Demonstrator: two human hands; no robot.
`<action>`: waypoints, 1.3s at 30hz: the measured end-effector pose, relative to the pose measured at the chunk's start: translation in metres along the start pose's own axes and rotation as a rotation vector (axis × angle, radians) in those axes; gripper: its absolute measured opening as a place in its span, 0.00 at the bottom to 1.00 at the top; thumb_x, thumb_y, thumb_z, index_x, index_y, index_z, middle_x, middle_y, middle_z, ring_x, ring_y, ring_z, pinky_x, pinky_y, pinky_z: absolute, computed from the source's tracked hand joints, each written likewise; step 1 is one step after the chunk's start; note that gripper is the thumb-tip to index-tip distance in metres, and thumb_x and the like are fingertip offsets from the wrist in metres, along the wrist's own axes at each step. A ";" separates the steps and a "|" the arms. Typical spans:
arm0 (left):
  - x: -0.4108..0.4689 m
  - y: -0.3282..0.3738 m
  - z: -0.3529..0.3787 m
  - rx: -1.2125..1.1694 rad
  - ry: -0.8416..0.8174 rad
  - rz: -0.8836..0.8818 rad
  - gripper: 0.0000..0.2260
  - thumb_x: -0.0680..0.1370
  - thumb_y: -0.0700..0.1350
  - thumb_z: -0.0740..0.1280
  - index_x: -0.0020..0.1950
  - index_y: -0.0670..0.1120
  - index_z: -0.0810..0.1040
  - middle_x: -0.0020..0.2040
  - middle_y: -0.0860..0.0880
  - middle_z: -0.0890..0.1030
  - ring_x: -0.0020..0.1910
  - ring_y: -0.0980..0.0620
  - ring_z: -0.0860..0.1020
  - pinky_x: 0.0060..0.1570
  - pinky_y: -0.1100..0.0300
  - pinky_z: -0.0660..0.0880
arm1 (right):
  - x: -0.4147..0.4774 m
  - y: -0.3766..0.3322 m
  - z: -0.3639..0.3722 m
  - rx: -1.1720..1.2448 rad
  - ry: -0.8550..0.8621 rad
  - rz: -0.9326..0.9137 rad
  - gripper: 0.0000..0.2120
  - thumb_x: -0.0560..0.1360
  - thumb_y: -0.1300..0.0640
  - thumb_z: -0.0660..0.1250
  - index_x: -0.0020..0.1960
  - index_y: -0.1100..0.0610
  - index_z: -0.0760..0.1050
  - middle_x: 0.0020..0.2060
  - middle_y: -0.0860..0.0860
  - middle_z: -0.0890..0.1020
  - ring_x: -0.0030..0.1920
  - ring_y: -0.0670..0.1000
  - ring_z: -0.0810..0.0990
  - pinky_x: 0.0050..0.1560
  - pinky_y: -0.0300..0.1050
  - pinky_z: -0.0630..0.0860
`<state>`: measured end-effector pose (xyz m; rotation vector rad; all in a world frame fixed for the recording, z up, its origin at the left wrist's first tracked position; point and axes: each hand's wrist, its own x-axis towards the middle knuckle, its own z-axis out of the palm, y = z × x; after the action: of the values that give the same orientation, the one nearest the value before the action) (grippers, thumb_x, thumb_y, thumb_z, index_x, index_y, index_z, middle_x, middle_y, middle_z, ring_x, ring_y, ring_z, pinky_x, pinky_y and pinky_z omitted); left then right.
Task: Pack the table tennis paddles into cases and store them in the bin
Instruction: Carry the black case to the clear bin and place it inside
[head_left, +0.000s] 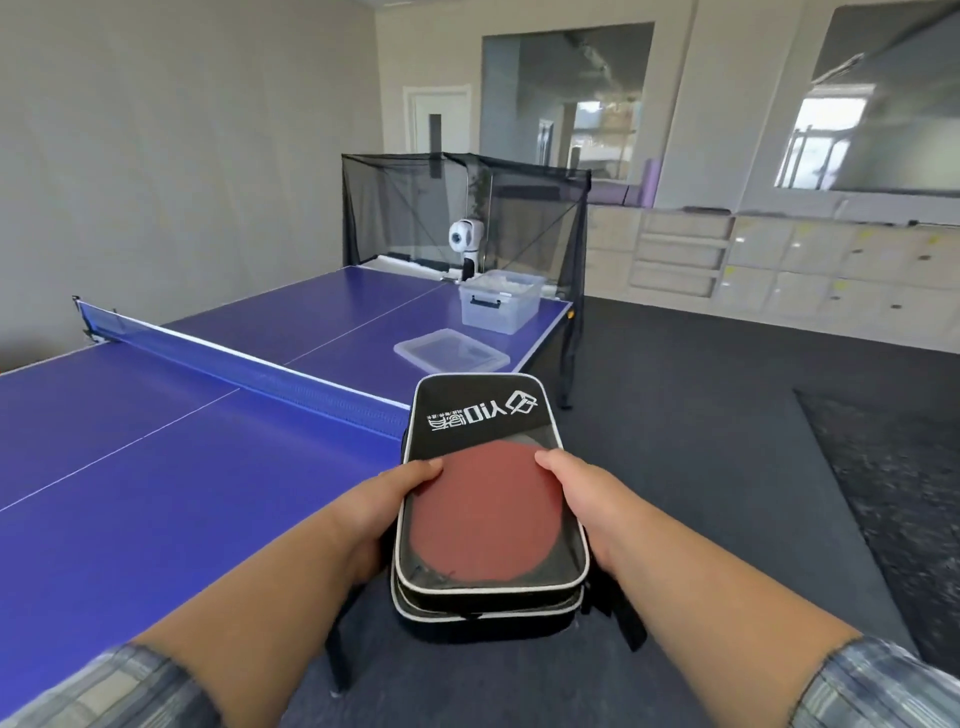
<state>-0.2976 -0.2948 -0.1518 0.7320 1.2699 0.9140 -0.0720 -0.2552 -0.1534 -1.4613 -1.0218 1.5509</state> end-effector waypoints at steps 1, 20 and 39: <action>0.011 0.004 0.015 0.003 -0.010 -0.008 0.17 0.77 0.54 0.69 0.58 0.43 0.82 0.50 0.42 0.86 0.44 0.45 0.86 0.45 0.52 0.79 | 0.007 -0.004 -0.015 0.010 0.014 0.003 0.14 0.78 0.47 0.65 0.60 0.52 0.80 0.52 0.55 0.86 0.52 0.57 0.85 0.49 0.49 0.80; 0.336 0.126 0.146 0.135 -0.201 -0.056 0.17 0.76 0.55 0.69 0.57 0.45 0.83 0.50 0.45 0.87 0.45 0.46 0.86 0.50 0.53 0.79 | 0.274 -0.098 -0.160 0.142 0.226 0.037 0.12 0.78 0.48 0.67 0.54 0.54 0.82 0.41 0.53 0.88 0.38 0.53 0.88 0.38 0.45 0.80; 0.701 0.277 0.302 0.032 -0.096 -0.066 0.15 0.76 0.53 0.70 0.57 0.44 0.83 0.50 0.45 0.87 0.43 0.48 0.86 0.43 0.56 0.80 | 0.662 -0.255 -0.330 0.081 0.122 0.025 0.11 0.77 0.49 0.67 0.53 0.54 0.83 0.44 0.54 0.88 0.44 0.56 0.87 0.44 0.48 0.81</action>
<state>-0.0085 0.4635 -0.1877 0.7463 1.2189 0.7974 0.2207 0.4696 -0.1860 -1.4980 -0.8637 1.4838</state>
